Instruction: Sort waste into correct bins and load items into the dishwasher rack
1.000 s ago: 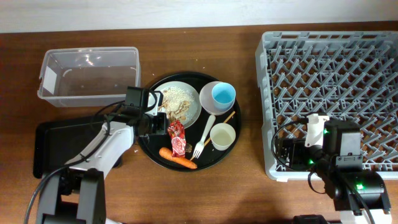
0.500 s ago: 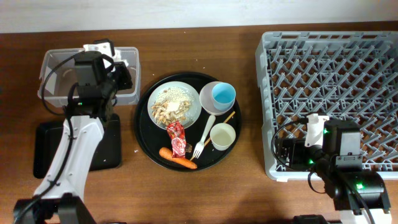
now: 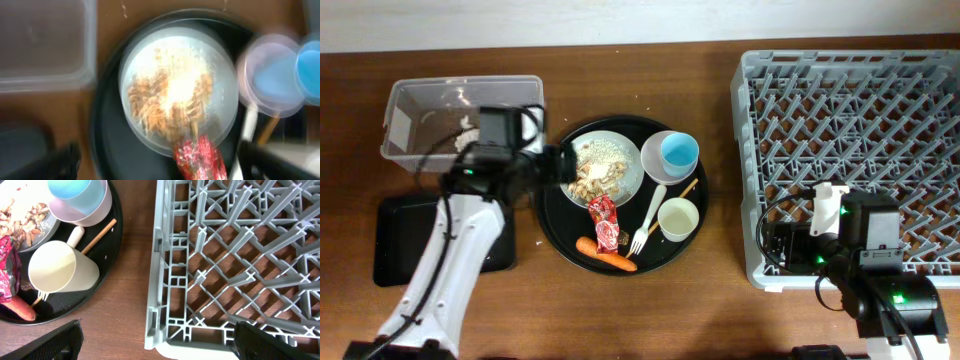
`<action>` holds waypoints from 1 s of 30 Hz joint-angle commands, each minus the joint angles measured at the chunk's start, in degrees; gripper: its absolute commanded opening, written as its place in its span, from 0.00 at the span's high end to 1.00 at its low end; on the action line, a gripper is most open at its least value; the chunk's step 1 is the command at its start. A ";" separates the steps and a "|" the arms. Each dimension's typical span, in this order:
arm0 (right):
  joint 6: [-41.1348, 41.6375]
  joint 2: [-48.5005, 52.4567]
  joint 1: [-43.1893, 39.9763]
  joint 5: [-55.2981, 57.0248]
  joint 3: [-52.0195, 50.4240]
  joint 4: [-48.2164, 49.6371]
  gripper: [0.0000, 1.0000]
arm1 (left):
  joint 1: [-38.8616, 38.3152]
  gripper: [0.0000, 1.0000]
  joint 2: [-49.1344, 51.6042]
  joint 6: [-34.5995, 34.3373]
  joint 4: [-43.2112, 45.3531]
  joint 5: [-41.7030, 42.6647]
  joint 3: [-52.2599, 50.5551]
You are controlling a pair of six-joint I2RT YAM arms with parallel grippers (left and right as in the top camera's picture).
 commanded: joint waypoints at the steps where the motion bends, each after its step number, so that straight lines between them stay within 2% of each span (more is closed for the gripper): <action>1: 0.37 -0.22 0.22 0.13 1.11 0.15 0.01 | -9.77 0.01 1.16 -5.64 -9.75 0.87 -1.60; 4: 0.37 -0.22 0.22 0.11 1.11 0.13 0.01 | -17.94 0.01 7.37 -13.03 -7.72 0.20 -4.70; 6: 0.37 -0.22 0.22 0.11 1.11 0.09 0.01 | -19.43 0.01 12.35 -15.67 -6.88 -3.96 -4.70; 8: 0.37 -0.22 0.22 0.13 1.11 -0.07 0.01 | -19.45 0.01 16.98 -16.85 -4.44 -4.17 -4.70; 10: 0.37 -0.22 0.22 0.13 1.11 -0.17 0.01 | -19.45 0.04 17.92 -16.83 -1.84 -6.14 -4.68; 11: 0.37 -0.22 0.22 0.13 1.11 -0.28 0.01 | -19.45 0.20 17.88 -16.81 -1.66 -6.29 -4.35; 12: 0.37 -0.22 0.22 0.13 1.11 -0.37 0.01 | -19.45 0.47 17.81 -16.81 -1.49 -7.37 -4.13; 14: 0.35 -0.22 0.22 0.13 1.11 -0.68 0.01 | -19.45 0.65 16.55 -16.57 -1.99 -10.34 -2.73; 16: 0.37 -0.22 0.22 0.15 1.11 -0.72 0.01 | -19.45 1.00 13.16 -16.26 -1.97 -12.81 -1.01; 18: 0.35 -0.22 0.22 0.15 1.11 -0.72 0.01 | -19.02 1.00 8.28 -13.75 -2.38 -18.14 0.63; 20: 0.37 -0.22 0.22 0.13 1.11 -0.72 0.01 | -11.32 1.00 0.92 -13.35 0.11 -28.70 3.34; 23: 0.37 -0.22 0.22 0.13 1.11 -0.72 0.01 | 3.15 1.00 1.36 -12.70 13.62 -25.51 3.48; 25: 0.37 -0.22 0.22 0.13 1.11 -0.74 0.01 | 8.92 1.00 6.25 -12.70 20.52 -22.40 3.48; 26: 0.37 -0.22 0.22 0.11 1.11 -0.72 0.01 | 11.47 0.90 10.71 -12.70 25.11 -20.04 3.48; 27: 0.37 -0.22 0.22 0.13 1.11 -0.98 0.01 | 12.83 0.26 15.10 -12.66 29.49 -16.11 3.48; 28: 0.37 -0.22 0.22 0.13 1.11 -1.16 0.01 | 13.16 0.01 16.74 -9.68 31.36 -12.48 3.48; 30: 0.37 -0.22 0.22 0.13 1.11 -1.11 0.01 | 13.18 0.01 16.72 -4.70 31.21 -12.02 4.09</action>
